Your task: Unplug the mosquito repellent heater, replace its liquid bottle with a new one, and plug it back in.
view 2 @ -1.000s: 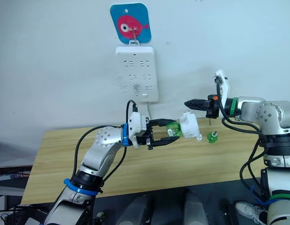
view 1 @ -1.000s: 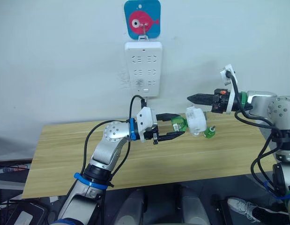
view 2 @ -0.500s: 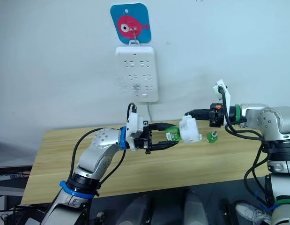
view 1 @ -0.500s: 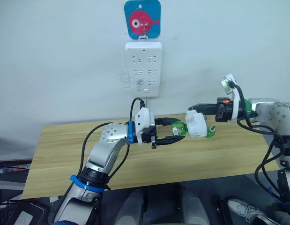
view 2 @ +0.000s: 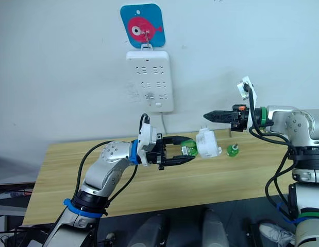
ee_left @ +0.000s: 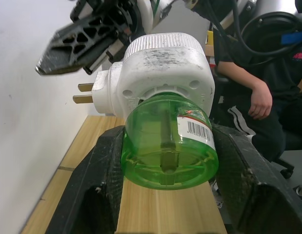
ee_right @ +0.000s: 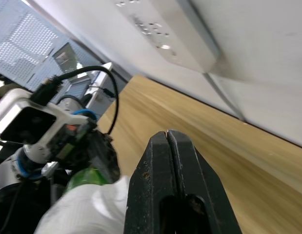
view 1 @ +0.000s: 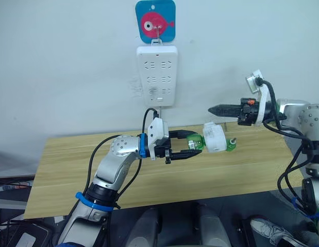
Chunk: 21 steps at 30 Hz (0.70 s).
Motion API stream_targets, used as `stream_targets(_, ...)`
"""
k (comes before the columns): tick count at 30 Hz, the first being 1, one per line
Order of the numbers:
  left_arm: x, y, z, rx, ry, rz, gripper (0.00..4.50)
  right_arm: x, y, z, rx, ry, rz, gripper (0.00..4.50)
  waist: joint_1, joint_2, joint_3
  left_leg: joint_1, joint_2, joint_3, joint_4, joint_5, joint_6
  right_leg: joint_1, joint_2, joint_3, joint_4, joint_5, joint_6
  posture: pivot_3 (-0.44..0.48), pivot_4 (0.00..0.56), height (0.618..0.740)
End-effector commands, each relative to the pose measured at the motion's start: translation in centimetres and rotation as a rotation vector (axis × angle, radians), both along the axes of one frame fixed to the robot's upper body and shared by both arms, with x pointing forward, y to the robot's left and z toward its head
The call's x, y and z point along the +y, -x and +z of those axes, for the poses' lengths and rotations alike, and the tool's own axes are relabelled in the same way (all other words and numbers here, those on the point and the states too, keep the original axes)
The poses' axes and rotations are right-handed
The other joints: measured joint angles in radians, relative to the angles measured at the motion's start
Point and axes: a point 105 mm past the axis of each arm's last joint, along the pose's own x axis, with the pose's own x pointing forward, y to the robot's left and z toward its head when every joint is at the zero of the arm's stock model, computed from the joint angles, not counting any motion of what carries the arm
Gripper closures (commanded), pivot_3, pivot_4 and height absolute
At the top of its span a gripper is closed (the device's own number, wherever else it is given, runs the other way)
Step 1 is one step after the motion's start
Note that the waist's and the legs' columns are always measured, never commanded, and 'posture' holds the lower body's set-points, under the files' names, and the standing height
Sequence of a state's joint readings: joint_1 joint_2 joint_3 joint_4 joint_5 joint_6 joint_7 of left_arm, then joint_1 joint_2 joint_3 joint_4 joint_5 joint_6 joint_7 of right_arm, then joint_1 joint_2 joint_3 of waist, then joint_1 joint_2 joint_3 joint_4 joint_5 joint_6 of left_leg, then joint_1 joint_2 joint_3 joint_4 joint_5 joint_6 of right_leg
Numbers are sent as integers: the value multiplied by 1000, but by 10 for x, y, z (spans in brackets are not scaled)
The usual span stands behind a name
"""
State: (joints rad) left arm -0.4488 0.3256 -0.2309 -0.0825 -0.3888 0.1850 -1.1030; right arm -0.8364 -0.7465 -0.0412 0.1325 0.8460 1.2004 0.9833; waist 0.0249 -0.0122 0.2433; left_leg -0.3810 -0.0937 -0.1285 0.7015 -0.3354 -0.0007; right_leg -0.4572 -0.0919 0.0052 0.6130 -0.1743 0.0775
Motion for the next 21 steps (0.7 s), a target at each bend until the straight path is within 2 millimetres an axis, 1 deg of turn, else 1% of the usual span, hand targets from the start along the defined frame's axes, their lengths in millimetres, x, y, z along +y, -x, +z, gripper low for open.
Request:
stream_targets(1, -3, 8, 13, -52, 32, -37, 2235, 8, 14, 1, -20, 25, 92, 4485, 0, 0, 0, 0, 0, 0, 0, 0, 0, 0, 0, 0, 0, 0, 0, 64, 243, 740)
stream_targets(3, -3, 9, 14, -54, 34, -40, 2235, 9, 17, -12, -30, 82, 113, 4485, 1, 0, 0, 0, 0, 0, 0, 0, 0, 0, 0, 0, 0, 0, 0, 68, 247, 740)
stream_targets(6, -3, 11, 17, -58, 39, -46, 2235, 5, 18, -29, -37, 158, 127, 4485, 1, 0, 0, 0, 0, 0, 0, 0, 0, 0, 0, 0, 0, 0, 0, 75, 248, 740)
stream_targets(9, -1, 10, 18, -62, 40, -42, 2235, -1, 23, -40, -14, 196, 161, 4485, 1, 0, 0, 0, 0, 0, 0, 0, 0, 0, 0, 0, 0, 0, 0, 83, 250, 740)
stream_targets(14, 2, 2, 18, -86, 33, 17, 2235, -4, 35, -40, 23, 194, 215, 4485, 1, 0, 0, 0, 0, 0, 0, 0, 0, 0, 0, 0, 0, 0, 0, 88, 251, 740)
stream_targets(21, 2, -12, 16, -92, 35, 94, 2235, 2, 55, -41, 79, 162, 253, 4485, 4, 0, 0, 0, 0, 0, 0, 0, 0, 0, 0, 0, 0, 0, 0, 89, 249, 740)
